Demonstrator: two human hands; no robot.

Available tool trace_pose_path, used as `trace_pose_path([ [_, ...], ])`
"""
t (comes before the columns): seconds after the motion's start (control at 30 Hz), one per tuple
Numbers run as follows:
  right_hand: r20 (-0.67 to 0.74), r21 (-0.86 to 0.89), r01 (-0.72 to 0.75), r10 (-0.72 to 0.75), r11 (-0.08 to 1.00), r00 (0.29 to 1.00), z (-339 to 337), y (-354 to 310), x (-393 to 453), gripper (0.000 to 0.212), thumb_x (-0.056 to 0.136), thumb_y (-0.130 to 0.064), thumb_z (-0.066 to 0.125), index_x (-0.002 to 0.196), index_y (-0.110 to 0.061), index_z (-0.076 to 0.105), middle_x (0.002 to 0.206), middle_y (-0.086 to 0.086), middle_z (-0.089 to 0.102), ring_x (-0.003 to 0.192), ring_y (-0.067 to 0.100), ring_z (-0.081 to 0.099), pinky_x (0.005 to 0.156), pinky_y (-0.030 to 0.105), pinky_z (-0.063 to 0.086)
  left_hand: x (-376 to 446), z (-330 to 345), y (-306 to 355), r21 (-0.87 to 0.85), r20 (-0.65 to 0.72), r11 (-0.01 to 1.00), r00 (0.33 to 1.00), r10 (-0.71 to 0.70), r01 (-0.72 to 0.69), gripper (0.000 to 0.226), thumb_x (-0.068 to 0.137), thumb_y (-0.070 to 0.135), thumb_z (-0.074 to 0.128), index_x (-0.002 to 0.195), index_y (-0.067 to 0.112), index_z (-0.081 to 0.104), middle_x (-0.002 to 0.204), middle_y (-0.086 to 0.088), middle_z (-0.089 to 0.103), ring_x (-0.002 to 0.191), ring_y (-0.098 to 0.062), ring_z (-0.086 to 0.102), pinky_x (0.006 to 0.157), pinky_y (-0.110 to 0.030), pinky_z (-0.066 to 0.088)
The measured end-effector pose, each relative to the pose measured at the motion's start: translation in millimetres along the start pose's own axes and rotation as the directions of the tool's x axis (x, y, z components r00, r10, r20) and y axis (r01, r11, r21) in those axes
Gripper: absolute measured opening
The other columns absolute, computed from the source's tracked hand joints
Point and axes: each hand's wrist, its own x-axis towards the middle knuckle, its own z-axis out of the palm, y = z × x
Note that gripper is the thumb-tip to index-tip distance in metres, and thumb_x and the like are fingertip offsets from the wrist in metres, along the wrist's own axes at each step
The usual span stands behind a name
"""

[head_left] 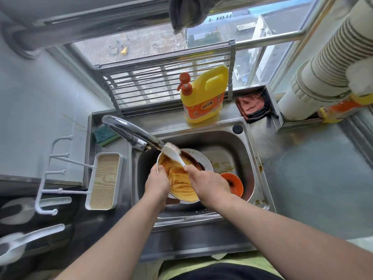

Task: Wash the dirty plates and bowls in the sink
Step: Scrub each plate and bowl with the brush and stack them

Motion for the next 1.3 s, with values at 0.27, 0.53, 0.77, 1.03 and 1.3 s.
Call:
trace_pose_path([
  [0.27, 0.153, 0.075, -0.184, 0.171, 0.98, 0.973, 29.7, 47.6, -31.4, 0.022, 0.112, -0.036, 0.031, 0.132, -0.042, 0.038, 0.091, 0.007, 0.069, 0.082, 0.034, 0.066, 0.072, 0.051, 0.06, 11.4, -15.3, 5.0, -0.148, -0.001, 0.988, 0.999, -0.04, 0.04, 0.036, 0.111, 0.051, 0.03, 0.132, 0.036, 0.055, 0.118, -0.01, 0.069, 0.101, -0.038, 0.073, 0.069, -0.066, 0.062],
  [0.53, 0.095, 0.41, -0.277, 0.262, 0.869, 0.96, 27.3, 36.0, -25.0, 0.028, 0.111, -0.035, 0.036, 0.136, -0.034, 0.05, 0.094, 0.004, 0.07, 0.083, 0.027, 0.066, 0.076, 0.045, 0.054, -6.0, -1.1, -8.6, -0.168, 0.03, 0.986, 0.999, -0.013, 0.018, 0.03, 0.112, 0.05, 0.03, 0.136, 0.057, 0.046, 0.126, -0.004, 0.063, 0.107, -0.038, 0.068, 0.066, -0.066, 0.061],
  [0.77, 0.108, 0.54, -0.191, 0.158, 0.82, 0.982, 17.3, -5.0, -12.4, 0.021, 0.109, -0.038, 0.039, 0.125, -0.042, 0.052, 0.096, 0.002, 0.069, 0.076, 0.02, 0.064, 0.068, 0.037, 0.052, -20.2, 8.1, -14.3, -0.186, 0.111, 0.979, 0.992, -0.062, 0.082, 0.032, 0.114, 0.046, 0.029, 0.138, 0.041, 0.049, 0.115, -0.011, 0.071, 0.088, -0.038, 0.078, 0.061, -0.065, 0.061],
  [1.03, 0.236, 0.793, -0.234, 0.071, 0.563, 0.969, 22.5, -26.5, -54.3, 0.016, 0.112, -0.033, 0.041, 0.121, -0.038, 0.053, 0.062, -0.003, 0.045, 0.04, 0.009, 0.037, 0.038, 0.024, 0.031, -4.7, -10.7, -4.6, -0.225, 0.082, 0.966, 0.991, -0.108, 0.124, 0.044, 0.105, 0.069, 0.02, 0.131, 0.043, 0.044, 0.117, -0.011, 0.067, 0.098, -0.04, 0.073, 0.07, -0.066, 0.062],
  [1.3, 0.245, 0.803, -0.283, 0.143, 0.524, 0.959, 17.7, -27.6, -26.0, 0.015, 0.111, -0.038, 0.039, 0.119, -0.041, 0.052, 0.07, 0.005, 0.051, 0.038, 0.013, 0.038, 0.037, 0.024, 0.031, -18.0, -0.4, 2.8, -0.211, 0.035, 0.975, 0.997, -0.071, 0.076, 0.035, 0.111, 0.056, 0.021, 0.137, 0.045, 0.042, 0.115, -0.007, 0.065, 0.1, -0.037, 0.071, 0.071, -0.067, 0.061],
])
